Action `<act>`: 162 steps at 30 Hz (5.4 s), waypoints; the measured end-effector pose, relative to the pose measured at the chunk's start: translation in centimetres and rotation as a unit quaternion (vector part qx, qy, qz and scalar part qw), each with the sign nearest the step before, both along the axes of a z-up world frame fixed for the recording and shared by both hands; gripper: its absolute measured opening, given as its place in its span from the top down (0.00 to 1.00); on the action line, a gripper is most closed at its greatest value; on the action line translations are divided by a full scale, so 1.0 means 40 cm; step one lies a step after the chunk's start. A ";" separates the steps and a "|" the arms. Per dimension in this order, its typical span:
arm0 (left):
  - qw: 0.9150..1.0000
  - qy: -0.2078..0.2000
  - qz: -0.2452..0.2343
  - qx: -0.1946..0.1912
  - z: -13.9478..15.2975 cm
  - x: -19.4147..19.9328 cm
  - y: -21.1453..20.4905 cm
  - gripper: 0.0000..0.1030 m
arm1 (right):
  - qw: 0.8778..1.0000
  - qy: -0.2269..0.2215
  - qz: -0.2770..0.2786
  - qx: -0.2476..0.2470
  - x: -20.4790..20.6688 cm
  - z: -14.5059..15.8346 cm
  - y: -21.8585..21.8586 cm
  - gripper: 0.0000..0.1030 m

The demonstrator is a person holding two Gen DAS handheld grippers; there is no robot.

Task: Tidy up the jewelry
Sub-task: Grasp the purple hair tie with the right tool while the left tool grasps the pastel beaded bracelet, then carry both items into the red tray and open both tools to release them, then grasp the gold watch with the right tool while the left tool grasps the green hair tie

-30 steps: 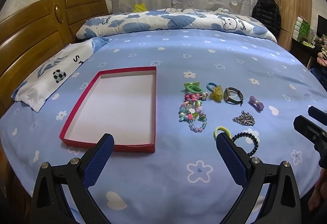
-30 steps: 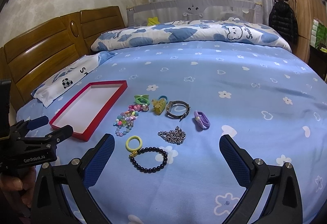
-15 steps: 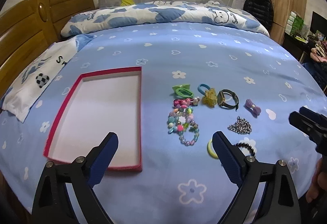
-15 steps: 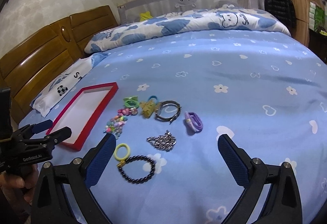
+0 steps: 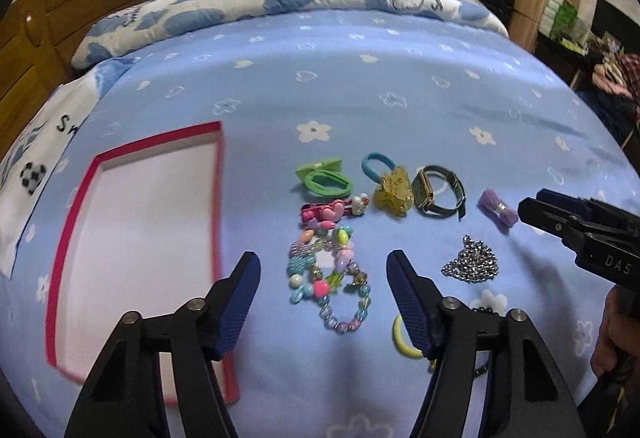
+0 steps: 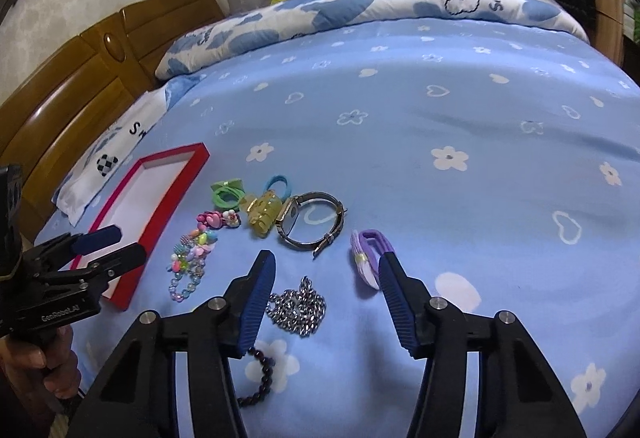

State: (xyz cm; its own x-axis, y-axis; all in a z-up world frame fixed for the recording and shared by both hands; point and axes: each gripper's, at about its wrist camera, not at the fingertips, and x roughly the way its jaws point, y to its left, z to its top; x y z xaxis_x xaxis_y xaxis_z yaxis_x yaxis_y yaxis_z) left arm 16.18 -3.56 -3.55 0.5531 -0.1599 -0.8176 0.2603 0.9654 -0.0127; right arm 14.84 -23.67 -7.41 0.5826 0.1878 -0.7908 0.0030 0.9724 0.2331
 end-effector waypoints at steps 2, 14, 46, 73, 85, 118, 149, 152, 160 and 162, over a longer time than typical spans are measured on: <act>1.000 0.011 -0.004 0.007 -0.021 0.027 -0.014 0.42 | 1.000 0.008 0.003 -0.003 0.016 -0.016 0.001 0.48; 0.998 0.062 -0.013 0.008 -0.114 0.126 -0.035 0.80 | 0.998 0.049 0.011 -0.024 0.070 -0.090 -0.007 0.66; 0.990 -0.043 0.093 -0.098 0.096 -0.078 0.297 0.94 | 0.992 -0.013 0.101 0.069 0.089 0.051 0.266 0.87; 0.981 0.019 0.182 -0.061 -0.083 0.256 0.457 0.94 | 0.978 0.067 0.193 0.053 0.417 -0.142 0.681 0.87; 0.982 0.045 0.175 -0.045 -0.112 0.294 0.453 0.94 | 0.975 0.071 0.208 0.036 0.423 -0.156 0.694 0.80; 0.976 0.000 0.174 -0.134 0.038 -0.005 0.332 0.46 | 0.995 -0.012 0.084 0.049 0.158 0.029 0.333 0.49; 0.994 0.038 0.069 -0.077 0.020 0.156 0.095 0.46 | 0.999 0.012 -0.006 0.043 0.098 -0.028 0.091 0.54; 0.995 0.049 0.059 -0.069 0.000 0.198 0.065 0.46 | 0.999 0.021 -0.002 0.047 0.121 -0.046 0.100 0.62; 0.994 0.083 0.040 -0.057 -0.071 0.316 0.002 0.47 | 0.998 0.049 0.003 0.040 0.167 -0.102 0.107 0.63; 0.994 0.090 0.033 -0.054 -0.088 0.339 -0.015 0.47 | 0.998 0.054 0.003 0.040 0.177 -0.112 0.104 0.66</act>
State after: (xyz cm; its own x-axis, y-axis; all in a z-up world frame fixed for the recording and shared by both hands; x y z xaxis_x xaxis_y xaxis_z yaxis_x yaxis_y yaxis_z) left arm 29.75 -4.15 -7.09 0.4122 -0.2196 -0.8843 0.1805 0.9710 -0.1570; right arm 21.94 -19.51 -11.90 0.4928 0.2563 -0.8315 0.0262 0.9508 0.3086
